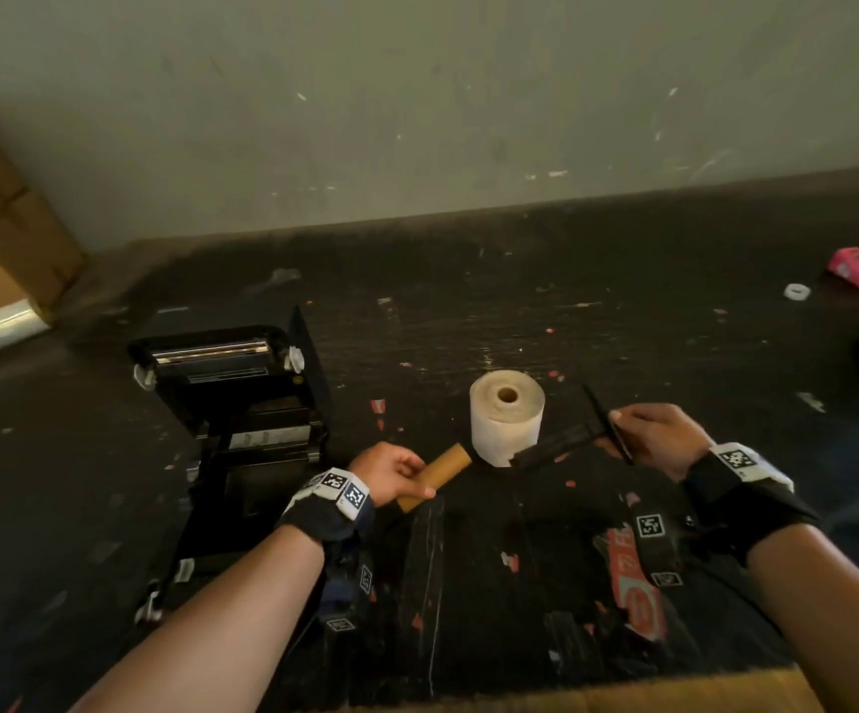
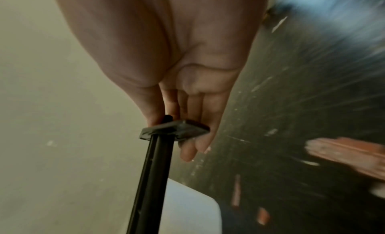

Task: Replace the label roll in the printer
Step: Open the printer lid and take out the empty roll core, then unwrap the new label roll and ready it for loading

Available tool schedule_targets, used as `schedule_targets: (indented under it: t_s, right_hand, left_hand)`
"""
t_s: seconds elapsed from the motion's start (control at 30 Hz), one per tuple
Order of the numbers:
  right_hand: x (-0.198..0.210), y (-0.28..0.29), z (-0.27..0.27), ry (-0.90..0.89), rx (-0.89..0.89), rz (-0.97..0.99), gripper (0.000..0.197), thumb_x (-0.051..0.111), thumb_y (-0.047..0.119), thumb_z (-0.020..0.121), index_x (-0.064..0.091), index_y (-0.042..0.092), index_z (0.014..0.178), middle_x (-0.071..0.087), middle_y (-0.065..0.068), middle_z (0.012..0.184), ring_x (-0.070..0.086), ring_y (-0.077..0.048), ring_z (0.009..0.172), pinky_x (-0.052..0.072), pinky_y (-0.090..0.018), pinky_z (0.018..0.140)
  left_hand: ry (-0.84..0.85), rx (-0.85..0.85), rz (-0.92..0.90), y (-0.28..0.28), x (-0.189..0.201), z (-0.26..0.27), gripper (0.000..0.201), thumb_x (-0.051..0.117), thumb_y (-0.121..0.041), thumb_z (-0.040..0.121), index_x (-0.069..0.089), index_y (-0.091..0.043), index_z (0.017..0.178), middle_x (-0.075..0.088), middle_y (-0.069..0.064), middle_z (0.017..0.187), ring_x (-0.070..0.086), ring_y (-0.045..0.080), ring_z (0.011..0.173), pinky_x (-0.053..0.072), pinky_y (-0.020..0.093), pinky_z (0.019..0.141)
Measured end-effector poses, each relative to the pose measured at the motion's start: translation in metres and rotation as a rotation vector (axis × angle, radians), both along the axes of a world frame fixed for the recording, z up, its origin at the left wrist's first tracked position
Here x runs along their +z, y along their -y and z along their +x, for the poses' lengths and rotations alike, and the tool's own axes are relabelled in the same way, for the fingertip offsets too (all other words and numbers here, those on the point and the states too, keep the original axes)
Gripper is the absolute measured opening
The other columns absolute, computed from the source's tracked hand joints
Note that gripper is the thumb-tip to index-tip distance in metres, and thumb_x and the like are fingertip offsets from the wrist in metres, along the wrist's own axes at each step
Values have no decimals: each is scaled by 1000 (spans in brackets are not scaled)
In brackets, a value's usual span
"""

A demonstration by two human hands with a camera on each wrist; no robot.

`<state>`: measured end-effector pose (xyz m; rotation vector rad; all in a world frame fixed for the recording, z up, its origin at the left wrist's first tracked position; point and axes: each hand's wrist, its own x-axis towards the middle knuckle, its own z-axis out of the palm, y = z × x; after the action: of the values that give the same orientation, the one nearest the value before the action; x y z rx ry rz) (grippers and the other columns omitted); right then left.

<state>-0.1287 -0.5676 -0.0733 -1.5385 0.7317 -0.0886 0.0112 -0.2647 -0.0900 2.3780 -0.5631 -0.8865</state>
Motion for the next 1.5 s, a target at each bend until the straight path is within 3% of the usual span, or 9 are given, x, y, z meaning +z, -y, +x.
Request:
schedule_targets:
  t_s: [0.1,0.3,0.43,0.57,0.7,0.87,1.07,1.23,1.5]
  right_hand:
    - [-33,-3,-3,-156,38,-43,18,50,6,93,61,-2,81,65,-27,84,61,-32,76,50,-41,76]
    - [-62,-13,-1,-320,123,-223,22,53,15,92,65,9,75,66,-11,67,58,-17,54,44,-23,47]
    - [-59,-6,4,-463,316,-509,17,54,34,90,67,23,90,67,-4,88,64,-18,80,51,-30,73]
    - [-49,1,15,-545,474,-642,26,52,34,91,66,18,105,62,0,90,61,-18,90,46,-27,74]
    - [-20,8,41,-411,390,-767,29,55,36,89,63,17,109,66,-7,111,61,-22,100,49,-32,84]
    - [21,-20,80,-189,525,-756,66,64,48,79,41,20,134,53,-6,134,53,-22,119,46,-39,98]
    - [4,-64,111,-262,697,-929,104,73,58,62,19,24,145,29,-10,149,30,-32,136,37,-47,106]
    - [0,-67,123,-297,666,-1006,96,71,51,65,22,21,142,37,-15,142,35,-38,130,41,-48,101]
    - [22,-47,123,-239,464,-728,87,71,47,69,32,20,142,47,-11,141,46,-30,127,41,-40,102]
  left_hand:
    - [74,-55,85,14,-12,-10,52,78,-31,71,62,-18,119,66,3,120,62,17,109,48,28,92]
    - [178,-157,242,33,-32,-26,46,76,-29,73,63,-21,116,65,2,118,61,17,106,49,30,93]
    - [170,-167,286,37,-36,-26,48,76,-30,73,61,-22,118,63,2,120,60,19,108,49,35,95]
    - [106,-158,262,40,-29,-18,61,75,-34,74,54,-17,128,61,5,127,59,20,113,49,35,98]
    - [62,-46,108,53,-12,-4,71,69,-25,81,35,-16,143,52,6,139,54,20,123,45,34,102]
    - [-21,47,-97,76,3,12,72,55,-6,88,20,-24,148,39,4,150,47,21,130,41,36,106]
    - [-8,35,-220,87,5,19,57,47,-4,89,39,-28,139,53,4,139,46,21,130,37,39,108]
    - [-71,54,-264,83,3,25,60,44,1,90,36,-29,142,51,3,142,43,18,134,33,41,113]
    - [-109,183,-333,76,10,29,70,61,-39,85,26,-39,144,42,10,147,43,24,133,39,47,107]
